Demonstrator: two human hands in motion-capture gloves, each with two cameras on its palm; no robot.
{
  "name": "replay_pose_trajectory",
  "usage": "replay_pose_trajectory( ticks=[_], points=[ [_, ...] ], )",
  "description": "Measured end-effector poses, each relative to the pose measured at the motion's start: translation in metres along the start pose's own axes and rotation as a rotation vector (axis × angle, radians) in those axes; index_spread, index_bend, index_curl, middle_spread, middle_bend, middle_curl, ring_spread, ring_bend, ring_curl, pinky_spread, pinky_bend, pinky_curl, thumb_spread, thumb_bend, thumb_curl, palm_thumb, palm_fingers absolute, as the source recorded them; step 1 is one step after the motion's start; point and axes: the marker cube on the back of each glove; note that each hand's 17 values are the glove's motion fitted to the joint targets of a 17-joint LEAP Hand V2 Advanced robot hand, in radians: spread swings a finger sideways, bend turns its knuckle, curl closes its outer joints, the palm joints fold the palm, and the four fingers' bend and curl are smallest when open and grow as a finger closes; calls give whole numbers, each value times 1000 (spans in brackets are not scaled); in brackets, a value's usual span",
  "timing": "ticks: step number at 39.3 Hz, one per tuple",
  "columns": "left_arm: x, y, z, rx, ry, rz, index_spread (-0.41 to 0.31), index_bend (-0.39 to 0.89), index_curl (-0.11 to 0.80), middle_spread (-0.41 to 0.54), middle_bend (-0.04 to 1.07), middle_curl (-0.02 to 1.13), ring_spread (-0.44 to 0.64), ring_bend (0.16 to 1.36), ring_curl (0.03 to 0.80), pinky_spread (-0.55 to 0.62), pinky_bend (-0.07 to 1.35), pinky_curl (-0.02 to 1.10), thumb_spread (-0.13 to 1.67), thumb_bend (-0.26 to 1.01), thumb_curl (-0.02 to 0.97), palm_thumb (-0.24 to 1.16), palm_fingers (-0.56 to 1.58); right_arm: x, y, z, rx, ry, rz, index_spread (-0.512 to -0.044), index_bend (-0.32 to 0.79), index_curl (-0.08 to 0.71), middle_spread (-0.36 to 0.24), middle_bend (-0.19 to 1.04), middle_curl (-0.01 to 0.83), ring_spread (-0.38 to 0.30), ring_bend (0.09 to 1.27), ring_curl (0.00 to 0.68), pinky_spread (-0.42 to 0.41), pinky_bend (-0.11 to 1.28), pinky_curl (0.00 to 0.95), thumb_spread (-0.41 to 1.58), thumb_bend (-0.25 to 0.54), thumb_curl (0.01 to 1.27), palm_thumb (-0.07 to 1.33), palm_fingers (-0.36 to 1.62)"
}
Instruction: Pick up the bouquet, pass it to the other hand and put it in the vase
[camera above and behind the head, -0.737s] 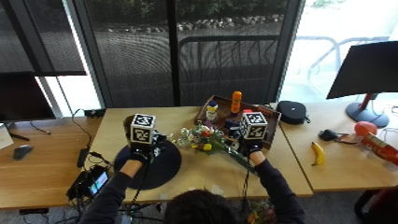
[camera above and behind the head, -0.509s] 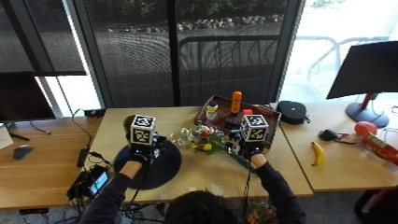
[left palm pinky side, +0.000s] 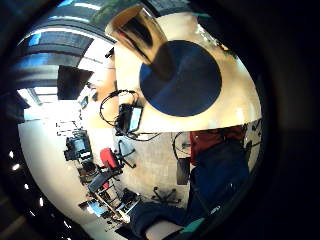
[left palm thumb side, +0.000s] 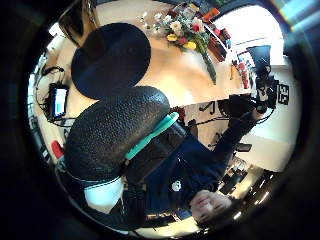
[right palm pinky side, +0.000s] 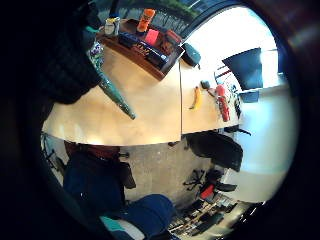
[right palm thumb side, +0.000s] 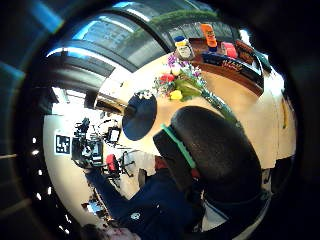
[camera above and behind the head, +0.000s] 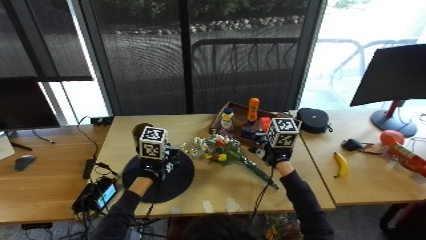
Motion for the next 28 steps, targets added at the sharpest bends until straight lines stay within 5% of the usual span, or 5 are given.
replay_pose_trajectory(
  ticks=[4,13,24,28],
  points=[
    [-2,7,-1,20,-8,2,-25,145,203,203,178,191,259,659,247,287,529,287,1021,-21,196,20,104,17,-20,-4,-17,-73,34,-311,147,158,-30,309,298,-14,522,263,107,477,285,1191,60,174,327,455],
    [-2,22,-2,86,-5,42,-21,156,233,204,181,219,262,651,252,288,528,303,1034,-18,220,24,106,56,-55,5,-175,-196,307,-207,78,169,1,280,329,-19,560,301,164,568,330,1153,36,225,397,558],
    [6,21,5,45,-29,71,-26,135,242,224,167,236,264,676,267,288,555,326,1045,-20,241,35,66,66,-51,85,-464,-322,501,-139,37,127,56,224,349,-4,604,335,165,734,382,1138,-1,265,457,500],
    [9,20,8,32,-29,86,-26,137,247,234,172,241,270,681,271,295,557,329,1047,-21,247,35,57,61,-56,117,-411,-339,398,-127,42,118,68,217,358,-2,619,345,156,768,391,1137,-10,274,473,484]
  ],
)
